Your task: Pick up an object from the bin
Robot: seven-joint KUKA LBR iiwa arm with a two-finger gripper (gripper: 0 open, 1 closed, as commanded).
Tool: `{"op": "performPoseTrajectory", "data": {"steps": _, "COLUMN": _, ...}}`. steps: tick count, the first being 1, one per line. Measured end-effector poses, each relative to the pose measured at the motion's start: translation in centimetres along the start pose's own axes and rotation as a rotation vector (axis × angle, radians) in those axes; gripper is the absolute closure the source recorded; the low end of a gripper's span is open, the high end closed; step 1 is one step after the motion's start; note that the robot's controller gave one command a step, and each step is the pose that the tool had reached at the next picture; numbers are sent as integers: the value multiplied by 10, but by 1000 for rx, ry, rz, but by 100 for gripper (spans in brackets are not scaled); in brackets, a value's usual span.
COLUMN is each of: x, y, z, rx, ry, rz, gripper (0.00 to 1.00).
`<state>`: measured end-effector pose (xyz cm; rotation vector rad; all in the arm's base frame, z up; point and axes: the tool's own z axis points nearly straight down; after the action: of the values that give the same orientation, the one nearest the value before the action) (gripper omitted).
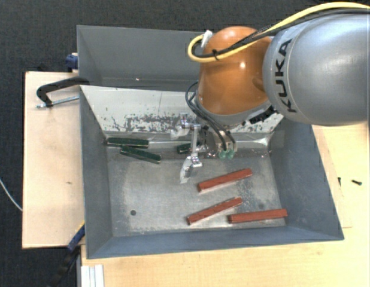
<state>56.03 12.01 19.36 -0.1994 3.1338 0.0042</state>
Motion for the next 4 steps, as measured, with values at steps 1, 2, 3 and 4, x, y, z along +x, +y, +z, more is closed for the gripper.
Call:
{"op": "performPoseTrajectory", "data": {"steps": 1, "x": -4, "y": -25, "z": -3, "rx": 2, "ry": -11, "rz": 26, "gripper": 0}}
{"op": "performPoseTrajectory", "data": {"steps": 2, "x": -7, "y": -54, "z": 28, "rx": 1, "ry": 1, "rz": -141, "gripper": 0}}
{"op": "performPoseTrajectory", "data": {"steps": 3, "x": 6, "y": -59, "z": 87, "rx": 3, "ry": -5, "rz": -377, "gripper": 0}}
{"op": "performPoseTrajectory", "data": {"steps": 4, "x": 19, "y": -112, "z": 99, "rx": 2, "ry": -1, "rz": -384, "gripper": 100}}
